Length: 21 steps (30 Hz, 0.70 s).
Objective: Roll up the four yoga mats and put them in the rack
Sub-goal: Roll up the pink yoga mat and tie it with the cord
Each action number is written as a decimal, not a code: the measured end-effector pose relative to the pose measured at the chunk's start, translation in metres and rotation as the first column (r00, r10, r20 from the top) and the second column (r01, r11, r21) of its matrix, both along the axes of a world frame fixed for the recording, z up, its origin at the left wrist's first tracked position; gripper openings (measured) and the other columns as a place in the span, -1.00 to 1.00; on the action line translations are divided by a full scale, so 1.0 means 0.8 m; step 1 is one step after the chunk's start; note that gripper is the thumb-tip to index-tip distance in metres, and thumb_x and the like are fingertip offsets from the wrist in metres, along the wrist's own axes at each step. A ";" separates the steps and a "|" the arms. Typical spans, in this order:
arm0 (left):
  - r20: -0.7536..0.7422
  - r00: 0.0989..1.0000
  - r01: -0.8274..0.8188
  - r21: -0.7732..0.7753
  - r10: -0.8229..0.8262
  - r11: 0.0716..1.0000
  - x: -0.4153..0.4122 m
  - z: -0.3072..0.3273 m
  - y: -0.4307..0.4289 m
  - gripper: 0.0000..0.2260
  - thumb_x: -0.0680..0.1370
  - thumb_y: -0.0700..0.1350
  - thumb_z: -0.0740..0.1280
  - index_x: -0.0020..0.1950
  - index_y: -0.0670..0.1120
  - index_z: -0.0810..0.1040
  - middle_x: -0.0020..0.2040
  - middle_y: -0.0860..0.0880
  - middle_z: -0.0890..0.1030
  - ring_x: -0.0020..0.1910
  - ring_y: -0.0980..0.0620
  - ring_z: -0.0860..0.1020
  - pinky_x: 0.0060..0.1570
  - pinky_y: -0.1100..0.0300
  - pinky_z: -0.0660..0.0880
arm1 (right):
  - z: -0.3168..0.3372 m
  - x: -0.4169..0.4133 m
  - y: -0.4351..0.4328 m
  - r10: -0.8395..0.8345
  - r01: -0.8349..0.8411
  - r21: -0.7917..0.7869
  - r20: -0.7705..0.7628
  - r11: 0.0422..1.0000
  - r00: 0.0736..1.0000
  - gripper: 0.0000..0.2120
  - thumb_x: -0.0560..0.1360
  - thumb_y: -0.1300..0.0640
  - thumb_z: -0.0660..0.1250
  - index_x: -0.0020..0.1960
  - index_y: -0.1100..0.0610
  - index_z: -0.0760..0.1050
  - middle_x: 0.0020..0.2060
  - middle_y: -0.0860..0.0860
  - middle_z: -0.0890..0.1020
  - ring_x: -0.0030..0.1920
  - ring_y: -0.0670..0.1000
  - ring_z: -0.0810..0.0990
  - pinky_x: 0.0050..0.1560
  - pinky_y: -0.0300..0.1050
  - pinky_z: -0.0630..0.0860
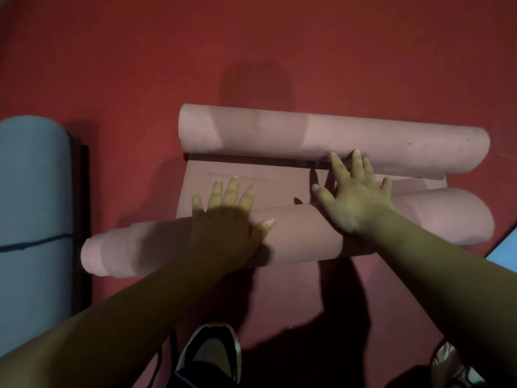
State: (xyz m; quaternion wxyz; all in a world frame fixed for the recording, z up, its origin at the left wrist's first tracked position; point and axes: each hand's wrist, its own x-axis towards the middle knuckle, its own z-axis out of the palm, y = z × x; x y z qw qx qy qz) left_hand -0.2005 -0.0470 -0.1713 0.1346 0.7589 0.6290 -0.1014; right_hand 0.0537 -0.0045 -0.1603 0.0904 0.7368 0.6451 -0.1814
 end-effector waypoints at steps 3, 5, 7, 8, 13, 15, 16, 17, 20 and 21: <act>-0.002 1.000 0.008 0.032 -0.008 0.999 0.002 0.003 -0.006 -0.27 0.53 0.45 -0.07 0.63 0.14 0.04 0.67 -0.09 0.05 0.61 -0.21 0.10 0.46 -0.36 0.10 | -0.001 -0.001 0.007 -0.009 0.009 0.004 -0.002 1.000 1.000 -0.24 0.55 -0.40 -0.03 0.64 -0.17 -0.20 0.64 0.10 -0.19 0.63 0.14 -0.18 0.52 0.42 -0.06; 0.003 1.000 -0.004 0.008 0.004 1.000 0.003 0.003 -0.003 -0.28 0.54 0.45 -0.06 0.63 0.14 0.03 0.66 -0.08 0.05 0.61 -0.20 0.09 0.46 -0.36 0.10 | 0.000 -0.002 0.009 -0.008 0.008 -0.001 0.001 1.000 1.000 -0.23 0.54 -0.41 -0.03 0.64 -0.17 -0.19 0.64 0.11 -0.19 0.63 0.14 -0.18 0.52 0.42 -0.07; 0.016 1.000 -0.017 -0.013 0.017 1.000 0.004 0.001 0.002 -0.28 0.55 0.45 -0.05 0.63 0.15 0.00 0.67 -0.08 0.02 0.62 -0.20 0.06 0.48 -0.35 0.07 | 0.002 -0.001 0.009 0.002 -0.002 0.001 0.010 1.000 1.000 -0.24 0.55 -0.41 -0.05 0.64 -0.17 -0.19 0.64 0.11 -0.20 0.63 0.14 -0.18 0.52 0.43 -0.10; 0.022 1.000 -0.020 -0.020 0.020 1.000 0.004 -0.001 0.005 -0.28 0.55 0.45 -0.04 0.63 0.16 -0.02 0.67 -0.07 0.01 0.62 -0.19 0.04 0.49 -0.34 0.05 | 0.003 -0.001 0.008 0.008 -0.008 0.001 0.017 1.000 1.000 -0.24 0.54 -0.42 -0.05 0.64 -0.16 -0.19 0.64 0.11 -0.19 0.63 0.13 -0.18 0.52 0.43 -0.11; 0.006 1.000 -0.023 -0.005 0.023 1.000 0.003 -0.002 0.006 -0.28 0.55 0.44 -0.06 0.63 0.14 0.00 0.67 -0.08 0.01 0.62 -0.20 0.05 0.48 -0.35 0.07 | 0.002 0.001 0.008 0.014 -0.014 -0.005 0.022 1.000 1.000 -0.21 0.53 -0.44 -0.06 0.64 -0.16 -0.20 0.64 0.12 -0.17 0.64 0.13 -0.16 0.52 0.44 -0.11; 0.017 1.000 -0.019 0.032 0.019 0.999 0.008 0.002 -0.003 -0.28 0.53 0.43 -0.06 0.62 0.12 0.10 0.65 -0.11 0.10 0.60 -0.22 0.13 0.46 -0.36 0.13 | 0.000 0.000 0.011 0.007 -0.007 0.002 0.014 1.000 1.000 -0.21 0.52 -0.45 -0.05 0.63 -0.16 -0.20 0.64 0.12 -0.17 0.64 0.13 -0.16 0.52 0.44 -0.10; 0.028 0.999 -0.022 0.048 0.020 0.999 0.011 0.004 -0.007 -0.29 0.53 0.42 -0.05 0.61 0.11 0.15 0.64 -0.11 0.15 0.58 -0.23 0.16 0.45 -0.36 0.15 | 0.000 -0.001 0.013 0.002 -0.002 0.007 0.009 1.000 1.000 -0.21 0.52 -0.44 -0.04 0.63 -0.16 -0.19 0.64 0.12 -0.17 0.64 0.13 -0.16 0.52 0.44 -0.09; 0.031 0.999 -0.018 0.055 0.017 0.998 0.012 0.005 -0.009 -0.29 0.52 0.42 -0.03 0.60 0.11 0.18 0.63 -0.11 0.17 0.58 -0.22 0.18 0.44 -0.35 0.16 | 0.001 -0.001 0.016 -0.003 0.003 0.012 0.006 1.000 1.000 -0.21 0.52 -0.44 -0.03 0.63 -0.16 -0.18 0.64 0.12 -0.17 0.64 0.13 -0.16 0.52 0.44 -0.09; 0.027 1.000 -0.005 0.054 0.004 0.999 0.011 0.002 -0.003 -0.30 0.53 0.42 0.01 0.60 0.13 0.15 0.64 -0.09 0.16 0.58 -0.21 0.17 0.44 -0.35 0.14 | 0.002 -0.001 0.019 -0.002 0.001 0.021 0.011 1.000 1.000 -0.21 0.52 -0.44 -0.03 0.64 -0.16 -0.16 0.64 0.13 -0.15 0.64 0.14 -0.14 0.52 0.45 -0.09; 0.027 1.000 -0.008 0.052 0.007 0.999 0.010 0.001 0.000 -0.29 0.53 0.42 0.00 0.61 0.14 0.13 0.64 -0.08 0.14 0.59 -0.21 0.15 0.45 -0.35 0.13 | 0.003 0.000 0.019 0.002 -0.002 0.022 0.014 1.000 1.000 -0.20 0.52 -0.45 -0.03 0.64 -0.16 -0.16 0.64 0.13 -0.15 0.64 0.13 -0.14 0.52 0.45 -0.09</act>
